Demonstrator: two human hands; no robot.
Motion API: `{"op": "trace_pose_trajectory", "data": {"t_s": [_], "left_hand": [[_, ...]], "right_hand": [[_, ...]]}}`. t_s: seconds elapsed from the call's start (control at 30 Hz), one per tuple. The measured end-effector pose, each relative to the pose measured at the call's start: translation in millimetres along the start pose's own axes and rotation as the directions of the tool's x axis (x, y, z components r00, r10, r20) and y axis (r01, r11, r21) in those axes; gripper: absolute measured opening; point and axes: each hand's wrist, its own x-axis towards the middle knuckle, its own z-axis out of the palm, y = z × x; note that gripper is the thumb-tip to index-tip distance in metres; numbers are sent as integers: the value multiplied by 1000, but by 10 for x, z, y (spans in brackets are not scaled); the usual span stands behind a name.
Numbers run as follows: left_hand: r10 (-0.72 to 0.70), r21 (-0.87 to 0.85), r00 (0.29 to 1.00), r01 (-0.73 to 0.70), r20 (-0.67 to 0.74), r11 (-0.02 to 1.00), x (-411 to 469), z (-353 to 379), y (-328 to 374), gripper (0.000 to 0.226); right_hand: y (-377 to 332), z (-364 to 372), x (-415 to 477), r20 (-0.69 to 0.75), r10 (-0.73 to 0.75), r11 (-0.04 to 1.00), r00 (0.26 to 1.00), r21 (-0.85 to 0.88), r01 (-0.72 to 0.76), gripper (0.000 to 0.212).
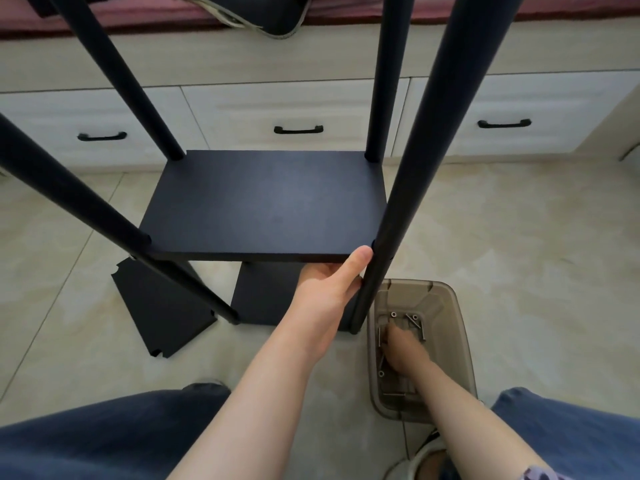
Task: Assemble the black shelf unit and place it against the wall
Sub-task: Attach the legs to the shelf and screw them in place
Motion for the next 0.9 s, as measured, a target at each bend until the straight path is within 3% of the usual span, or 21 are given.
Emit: {"op": "trace_pose_trajectory", "data": {"t_s": [0.17,0.33,0.43,0.5,0.67,0.77,0.9], "left_hand": [[7,-79,1000,-7,0,997,4,0,-10,39],[-10,-106,1000,7,-24,994,-42,55,10,52],[-4,-100,999,0,-37,995,-64,77,24,55],[-2,-100,998,-3,-55,995,-75,95,22,44],[-5,-101,996,-4,-84,995,-102,124,30,22],[-2,-96,995,-7,-95,995,-102,134,17,26],[-2,-165,994,-15,-106,986,-104,157,-2,36]], "right_hand": [[-10,-176,-179,-175,-1,982,985,186,34,13],[-87,-285,-512,-353,-27,933,935,328,150,14],[-214,-355,-736,-445,131,808,886,566,165,8],[-329,-454,-902,-497,232,726,836,661,191,9],[-542,-888,-1380,-563,410,422,717,815,398,13],[-642,-1129,-1650,-554,422,208,718,830,517,10],[-800,-1337,-1919,-630,276,150,726,774,615,18]]}}
